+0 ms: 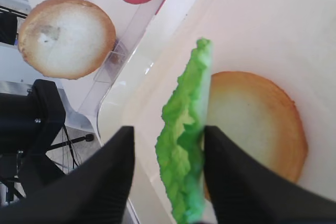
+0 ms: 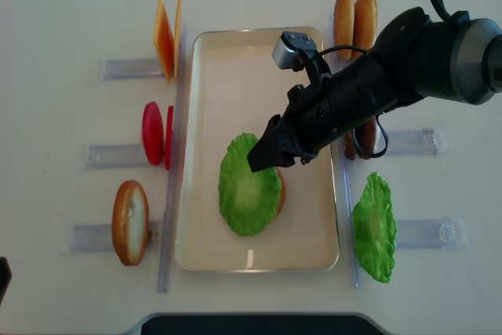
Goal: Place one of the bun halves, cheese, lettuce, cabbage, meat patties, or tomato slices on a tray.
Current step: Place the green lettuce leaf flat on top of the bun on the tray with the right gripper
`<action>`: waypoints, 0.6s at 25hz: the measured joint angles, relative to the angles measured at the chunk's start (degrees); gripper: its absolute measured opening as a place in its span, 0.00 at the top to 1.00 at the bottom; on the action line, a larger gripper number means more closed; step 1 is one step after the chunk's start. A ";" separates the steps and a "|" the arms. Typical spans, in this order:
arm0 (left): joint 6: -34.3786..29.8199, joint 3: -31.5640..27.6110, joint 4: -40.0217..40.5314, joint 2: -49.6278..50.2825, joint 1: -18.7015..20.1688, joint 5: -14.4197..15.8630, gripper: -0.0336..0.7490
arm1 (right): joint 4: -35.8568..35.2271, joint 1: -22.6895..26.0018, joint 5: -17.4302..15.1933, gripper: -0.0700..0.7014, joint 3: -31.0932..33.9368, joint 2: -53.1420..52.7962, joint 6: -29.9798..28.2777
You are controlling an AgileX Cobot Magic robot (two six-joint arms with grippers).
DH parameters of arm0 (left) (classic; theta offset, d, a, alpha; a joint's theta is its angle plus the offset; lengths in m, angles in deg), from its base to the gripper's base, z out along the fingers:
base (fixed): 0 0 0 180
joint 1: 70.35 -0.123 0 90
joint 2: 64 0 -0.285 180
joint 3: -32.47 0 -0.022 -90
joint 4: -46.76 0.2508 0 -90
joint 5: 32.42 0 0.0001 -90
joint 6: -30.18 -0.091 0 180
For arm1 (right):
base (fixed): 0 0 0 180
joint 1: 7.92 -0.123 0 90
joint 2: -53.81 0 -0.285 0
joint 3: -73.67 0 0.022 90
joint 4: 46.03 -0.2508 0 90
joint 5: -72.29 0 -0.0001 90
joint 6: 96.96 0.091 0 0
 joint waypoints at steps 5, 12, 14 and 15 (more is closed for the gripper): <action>0.00 0.00 0.00 0.00 0.00 0.00 0.61 | 1.83 0.00 1.70 0.32 0.00 -0.06 -0.36; 0.00 0.00 0.00 0.00 0.00 0.00 0.61 | 11.71 0.00 5.89 0.25 0.00 -2.44 4.47; 0.00 0.00 0.00 0.00 0.00 0.00 0.61 | 15.39 0.00 6.98 0.24 0.00 -4.03 7.47; 0.00 0.00 0.00 0.00 0.00 0.00 0.61 | 17.27 0.00 7.41 0.24 0.00 -4.79 8.75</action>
